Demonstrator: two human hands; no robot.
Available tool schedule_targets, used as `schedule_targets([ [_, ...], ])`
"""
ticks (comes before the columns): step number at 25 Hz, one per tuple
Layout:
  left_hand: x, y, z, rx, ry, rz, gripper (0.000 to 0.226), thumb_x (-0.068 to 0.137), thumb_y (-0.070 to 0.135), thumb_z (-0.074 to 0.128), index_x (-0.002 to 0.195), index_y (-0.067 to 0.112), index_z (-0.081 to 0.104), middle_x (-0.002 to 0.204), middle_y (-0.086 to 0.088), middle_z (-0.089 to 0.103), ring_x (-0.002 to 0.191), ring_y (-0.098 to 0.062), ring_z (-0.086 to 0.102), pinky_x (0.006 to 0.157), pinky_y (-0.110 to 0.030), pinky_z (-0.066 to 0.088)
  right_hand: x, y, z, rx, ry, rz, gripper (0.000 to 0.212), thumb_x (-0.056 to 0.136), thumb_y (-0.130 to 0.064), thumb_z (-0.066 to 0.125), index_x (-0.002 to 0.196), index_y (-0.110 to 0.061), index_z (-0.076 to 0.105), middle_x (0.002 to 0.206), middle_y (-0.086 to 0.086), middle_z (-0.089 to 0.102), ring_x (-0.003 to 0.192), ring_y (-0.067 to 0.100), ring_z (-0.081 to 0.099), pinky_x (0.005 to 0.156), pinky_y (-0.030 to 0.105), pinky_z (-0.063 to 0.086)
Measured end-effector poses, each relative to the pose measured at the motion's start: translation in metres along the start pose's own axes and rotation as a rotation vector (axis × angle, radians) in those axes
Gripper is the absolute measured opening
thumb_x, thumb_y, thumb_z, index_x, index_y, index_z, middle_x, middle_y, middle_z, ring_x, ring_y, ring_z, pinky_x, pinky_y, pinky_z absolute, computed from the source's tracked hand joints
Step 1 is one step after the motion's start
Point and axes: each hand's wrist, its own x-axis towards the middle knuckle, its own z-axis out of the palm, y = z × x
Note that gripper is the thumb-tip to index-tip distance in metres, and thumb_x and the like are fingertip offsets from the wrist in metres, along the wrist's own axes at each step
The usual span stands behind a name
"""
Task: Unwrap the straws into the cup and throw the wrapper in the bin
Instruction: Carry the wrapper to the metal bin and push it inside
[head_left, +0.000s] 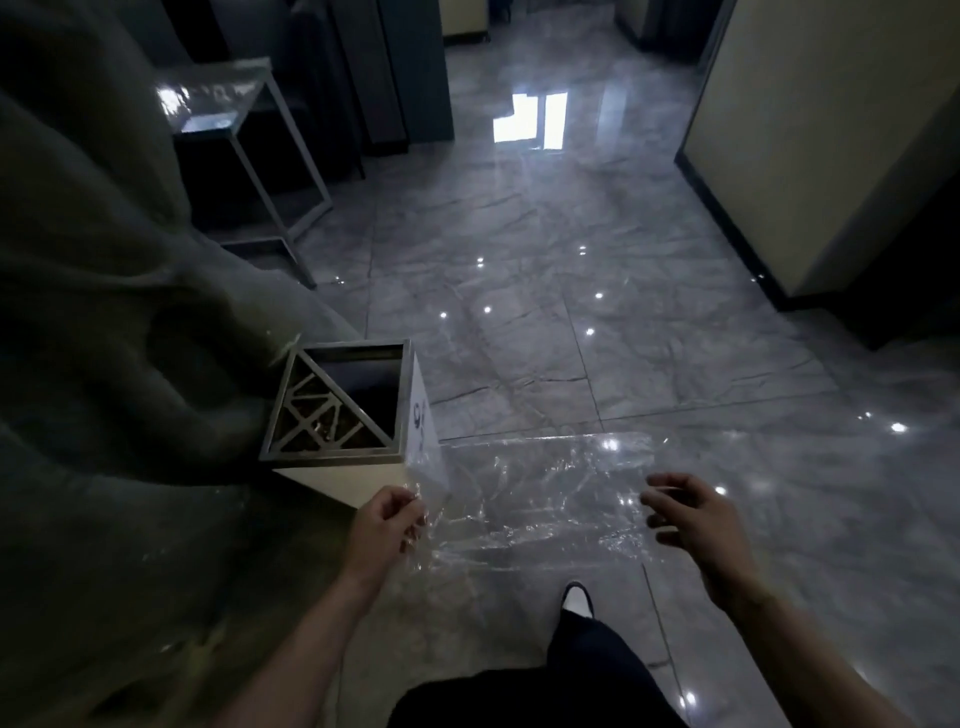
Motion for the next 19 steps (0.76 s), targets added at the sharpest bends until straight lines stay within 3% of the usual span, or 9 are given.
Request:
schedule_targets([
  [5, 0.03, 0.037, 0.052, -0.066, 0.049, -0.092, 0.007, 0.093, 0.008, 0.06, 0.088, 0.005, 0.065, 0.074, -0.006, 0.067, 0.055, -0.011, 0.055, 0.048, -0.02, 0.043, 0.084, -0.045, -0.036, -0.031, -0.07, -0.005, 0.015, 0.085, -0.017, 0.069, 0.099, -0.022, 0.069, 0.092, 0.007, 0.074, 0.073, 0.021, 0.067, 0.059, 0.029, 0.051],
  [9, 0.051, 0.051, 0.07, -0.218, 0.103, -0.158, 0.005, 0.091, 0.005, 0.061, 0.089, 0.003, 0.065, 0.073, -0.007, 0.067, 0.06, -0.018, 0.057, 0.054, -0.028, 0.043, 0.139, -0.072, -0.036, -0.017, -0.122, 0.009, 0.015, 0.083, -0.019, 0.071, 0.098, -0.023, 0.07, 0.088, 0.004, 0.075, 0.069, 0.017, 0.066, 0.056, 0.027, 0.05],
  [13, 0.076, 0.058, 0.074, -0.375, 0.177, -0.208, 0.004, 0.091, 0.008, 0.063, 0.087, 0.008, 0.066, 0.075, -0.006, 0.066, 0.064, -0.018, 0.059, 0.056, -0.027, 0.047, 0.184, -0.102, -0.01, 0.152, -0.244, 0.152, 0.021, 0.078, -0.023, 0.074, 0.098, -0.025, 0.069, 0.091, 0.0, 0.076, 0.073, 0.017, 0.067, 0.059, 0.027, 0.048],
  [19, 0.132, 0.063, 0.074, -0.648, 0.336, -0.216, 0.008, 0.093, 0.012, 0.062, 0.086, 0.015, 0.066, 0.074, 0.001, 0.068, 0.062, -0.01, 0.062, 0.056, -0.023, 0.051, 0.251, -0.142, 0.077, 0.362, -0.497, 0.394, 0.04, 0.068, -0.02, 0.074, 0.107, -0.022, 0.066, 0.101, 0.0, 0.076, 0.09, 0.015, 0.074, 0.07, 0.029, 0.06],
])
